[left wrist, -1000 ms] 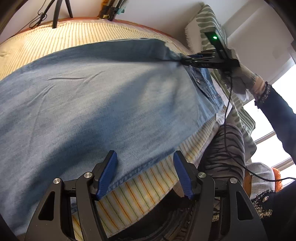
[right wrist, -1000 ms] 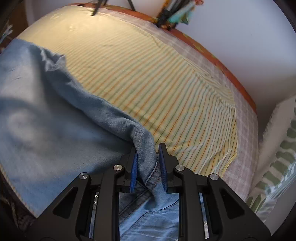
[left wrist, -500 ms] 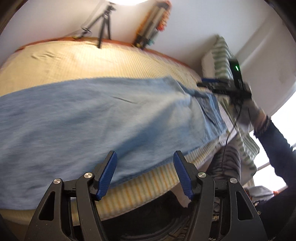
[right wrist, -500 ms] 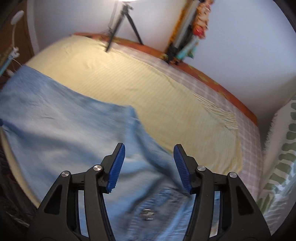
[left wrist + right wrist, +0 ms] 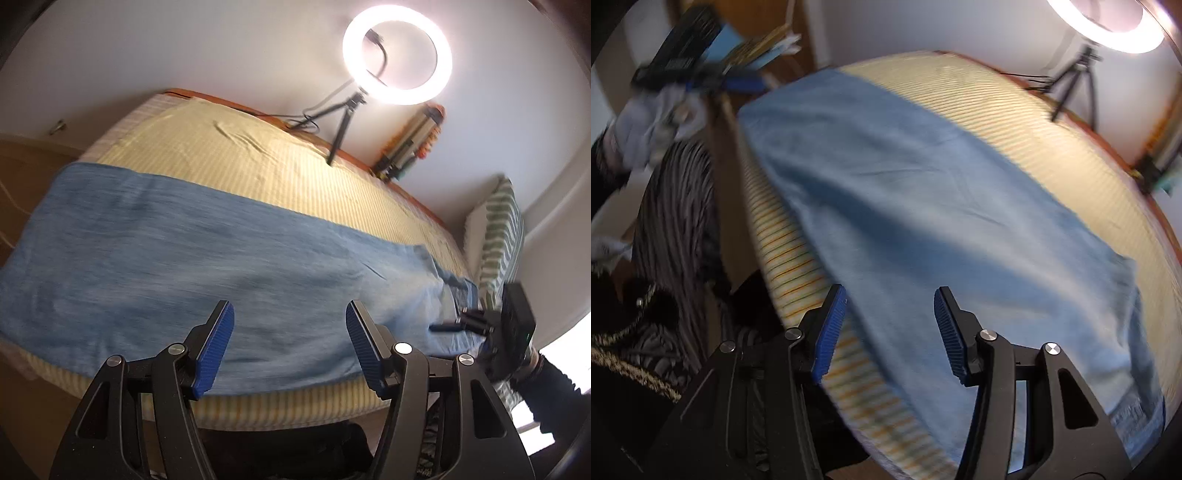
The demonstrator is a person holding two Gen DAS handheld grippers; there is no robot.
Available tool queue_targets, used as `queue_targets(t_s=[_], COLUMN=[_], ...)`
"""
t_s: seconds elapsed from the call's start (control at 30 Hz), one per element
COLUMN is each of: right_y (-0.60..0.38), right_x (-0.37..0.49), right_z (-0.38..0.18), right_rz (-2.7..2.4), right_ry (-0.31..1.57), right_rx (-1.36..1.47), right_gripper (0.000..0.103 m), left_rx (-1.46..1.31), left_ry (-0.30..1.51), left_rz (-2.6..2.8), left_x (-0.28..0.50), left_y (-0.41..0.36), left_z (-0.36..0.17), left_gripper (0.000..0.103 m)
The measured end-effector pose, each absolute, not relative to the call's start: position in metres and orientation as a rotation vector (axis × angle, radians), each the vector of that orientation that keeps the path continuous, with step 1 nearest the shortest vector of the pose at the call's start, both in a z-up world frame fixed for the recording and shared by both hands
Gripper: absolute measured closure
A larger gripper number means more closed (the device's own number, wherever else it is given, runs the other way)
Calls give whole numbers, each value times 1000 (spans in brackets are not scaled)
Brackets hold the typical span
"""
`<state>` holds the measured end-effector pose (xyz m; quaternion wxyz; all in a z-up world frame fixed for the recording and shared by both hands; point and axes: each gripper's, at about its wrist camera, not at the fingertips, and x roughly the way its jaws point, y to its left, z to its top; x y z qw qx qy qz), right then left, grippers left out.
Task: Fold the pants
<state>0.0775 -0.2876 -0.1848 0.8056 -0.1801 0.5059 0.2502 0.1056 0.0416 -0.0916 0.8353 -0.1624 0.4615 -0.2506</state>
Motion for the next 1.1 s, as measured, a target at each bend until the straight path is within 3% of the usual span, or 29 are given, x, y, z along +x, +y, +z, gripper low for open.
queue_targets(t_s=[0.07, 0.13, 0.3, 0.5, 0.6, 0.67, 0.73, 1.1], right_y=[-277, -274, -266, -261, -260, -254, -246, -211], right_x=[81, 87, 86, 81, 86, 87, 89, 101], right_z=[-196, -204, -210, -199, -182, -174, -167, -153], right_rz=[531, 540, 580, 572, 545, 526, 512, 486], right_ry=[1095, 1126, 1165, 1174, 1126, 1094, 1063, 1041], right_rx=[-442, -439, -417, -400, -307, -269, -235, -226], right_gripper=[58, 73, 93, 94, 92, 80, 54, 47], left_rx=[-363, -390, -431, -564, -697, -781, -877, -1119], left_ry=[968, 953, 914, 880, 904, 913, 912, 914], left_rz=[-503, -475, -410, -277, -205, -175, -144, -26], left_x=[106, 105, 103, 96, 92, 88, 83, 83], left_y=[50, 66, 100, 170, 212, 235, 262, 325], left_z=[-90, -87, -82, -88, -104, -116, -133, -212], left_gripper=[41, 41, 41, 39, 39, 39, 39, 39])
